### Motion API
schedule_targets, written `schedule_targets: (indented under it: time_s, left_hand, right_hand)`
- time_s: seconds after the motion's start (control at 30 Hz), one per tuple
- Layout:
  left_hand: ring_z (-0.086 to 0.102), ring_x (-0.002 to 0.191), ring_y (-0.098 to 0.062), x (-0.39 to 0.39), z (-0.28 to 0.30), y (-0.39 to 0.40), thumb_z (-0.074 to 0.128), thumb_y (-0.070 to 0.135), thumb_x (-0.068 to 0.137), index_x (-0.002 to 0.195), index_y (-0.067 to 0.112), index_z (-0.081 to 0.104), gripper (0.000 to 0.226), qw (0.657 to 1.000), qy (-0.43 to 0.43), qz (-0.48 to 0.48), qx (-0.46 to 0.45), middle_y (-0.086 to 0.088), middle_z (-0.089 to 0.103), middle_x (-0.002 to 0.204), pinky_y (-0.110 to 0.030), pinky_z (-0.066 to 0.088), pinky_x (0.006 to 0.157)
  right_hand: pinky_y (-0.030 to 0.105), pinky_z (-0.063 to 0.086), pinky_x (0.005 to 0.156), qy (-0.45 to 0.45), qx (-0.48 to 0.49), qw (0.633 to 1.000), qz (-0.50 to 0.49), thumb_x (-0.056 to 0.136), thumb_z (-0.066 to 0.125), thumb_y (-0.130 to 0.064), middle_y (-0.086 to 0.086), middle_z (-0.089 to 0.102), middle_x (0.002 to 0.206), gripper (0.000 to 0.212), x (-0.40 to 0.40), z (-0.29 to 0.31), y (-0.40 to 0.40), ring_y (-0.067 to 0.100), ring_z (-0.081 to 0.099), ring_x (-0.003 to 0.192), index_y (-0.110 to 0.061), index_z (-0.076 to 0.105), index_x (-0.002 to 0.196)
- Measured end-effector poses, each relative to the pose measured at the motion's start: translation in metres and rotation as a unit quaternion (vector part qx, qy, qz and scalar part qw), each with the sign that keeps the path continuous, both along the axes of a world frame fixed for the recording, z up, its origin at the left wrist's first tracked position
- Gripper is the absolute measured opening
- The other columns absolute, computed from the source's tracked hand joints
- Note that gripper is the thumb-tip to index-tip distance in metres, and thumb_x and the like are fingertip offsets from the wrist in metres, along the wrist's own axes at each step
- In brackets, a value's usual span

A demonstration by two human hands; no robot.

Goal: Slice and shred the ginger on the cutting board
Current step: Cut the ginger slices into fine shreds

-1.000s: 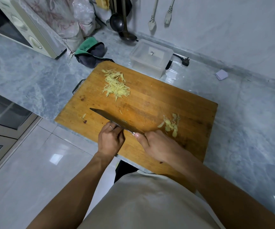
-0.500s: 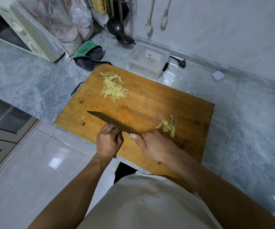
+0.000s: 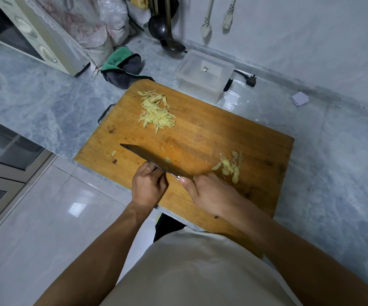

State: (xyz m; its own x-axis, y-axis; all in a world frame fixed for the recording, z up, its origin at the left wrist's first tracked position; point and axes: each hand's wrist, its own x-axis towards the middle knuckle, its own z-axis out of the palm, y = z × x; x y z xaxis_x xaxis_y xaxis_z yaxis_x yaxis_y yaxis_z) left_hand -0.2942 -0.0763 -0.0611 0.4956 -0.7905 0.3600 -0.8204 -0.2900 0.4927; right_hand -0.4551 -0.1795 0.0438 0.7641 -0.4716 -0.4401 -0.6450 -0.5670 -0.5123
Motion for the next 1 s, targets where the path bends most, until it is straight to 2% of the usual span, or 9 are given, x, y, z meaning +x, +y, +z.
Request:
schedule_targets:
  time_s: [0.17,0.3,0.53,0.63,0.73,0.8,0.87,1.0]
  left_hand:
    - [0.060,0.082,-0.028,-0.0006,0.0032,0.0008,0.048,0.005,0.074,0.083,0.007,0.075,0.029,1.000,0.005,-0.004,0.003,-0.008,0.071,0.088,-0.029,0.050,0.060]
    - [0.053,0.080,-0.022,-0.0021,0.0047,0.0016,0.047,0.009,0.074,0.074,0.002,0.072,0.026,1.000,-0.001,0.002,-0.009,-0.012,0.068,0.077,-0.027,0.048,0.059]
    - [0.052,0.079,-0.022,-0.0021,0.0047,0.0012,0.047,0.009,0.074,0.075,0.002,0.073,0.027,1.000,-0.003,0.008,-0.013,-0.012,0.068,0.077,-0.027,0.048,0.058]
    - [0.052,0.081,-0.023,-0.0019,0.0037,0.0009,0.047,0.009,0.074,0.078,0.003,0.073,0.028,1.000,0.000,0.002,-0.010,-0.012,0.069,0.080,-0.028,0.049,0.061]
    - [0.054,0.083,-0.023,-0.0021,0.0039,0.0016,0.046,0.010,0.074,0.080,0.004,0.074,0.029,1.000,0.004,0.002,-0.001,-0.011,0.070,0.083,-0.028,0.049,0.061]
    - [0.053,0.083,-0.021,-0.0022,0.0057,0.0012,0.046,0.011,0.074,0.079,0.004,0.074,0.030,1.000,0.007,0.005,0.001,-0.011,0.070,0.082,-0.028,0.048,0.061]
    - [0.054,0.080,-0.022,-0.0030,0.0056,0.0019,0.046,0.012,0.074,0.075,0.002,0.073,0.029,1.000,0.008,0.009,0.006,-0.012,0.069,0.077,-0.027,0.048,0.060]
    - [0.063,0.066,-0.032,-0.0020,0.0041,0.0029,0.045,0.016,0.075,0.065,-0.001,0.069,0.031,0.999,0.020,0.022,0.025,-0.015,0.066,0.068,-0.027,0.049,0.058]
  right_hand:
    - [0.030,0.039,0.057,-0.010,-0.007,1.000,0.002,0.106,0.026,-0.056,0.007,0.061,0.072,0.058,0.0004,-0.0029,0.0020,0.022,0.056,0.062,-0.017,0.056,0.077]
    - [0.030,0.038,0.050,-0.020,-0.023,0.999,0.018,0.106,0.027,-0.056,0.009,0.062,0.070,0.063,-0.0038,0.0013,0.0033,0.021,0.058,0.060,-0.010,0.061,0.079]
    - [0.028,0.031,0.048,-0.009,-0.015,1.000,0.018,0.105,0.026,-0.057,0.002,0.054,0.065,0.059,-0.0014,0.0031,0.0034,0.014,0.050,0.054,-0.018,0.050,0.068]
    - [0.031,0.036,0.053,-0.010,-0.013,1.000,0.013,0.105,0.025,-0.059,0.004,0.054,0.067,0.058,0.0004,-0.0005,0.0036,0.017,0.051,0.056,-0.020,0.047,0.067]
    - [0.034,0.048,0.058,-0.018,-0.018,1.000,0.010,0.104,0.024,-0.060,0.009,0.060,0.071,0.060,0.0036,-0.0040,0.0032,0.027,0.058,0.062,-0.019,0.050,0.069]
    - [0.035,0.050,0.059,-0.023,-0.021,0.999,0.011,0.104,0.024,-0.060,0.010,0.061,0.073,0.059,0.0046,-0.0054,0.0043,0.029,0.060,0.065,-0.019,0.051,0.072]
    - [0.033,0.045,0.055,-0.027,-0.024,0.999,0.013,0.105,0.025,-0.059,0.010,0.061,0.072,0.057,0.0029,-0.0058,0.0053,0.027,0.058,0.062,-0.019,0.051,0.074]
    - [0.029,0.033,0.048,-0.027,-0.032,0.999,0.030,0.105,0.025,-0.058,0.005,0.056,0.066,0.057,-0.0011,-0.0017,0.0075,0.017,0.052,0.054,-0.022,0.045,0.067]
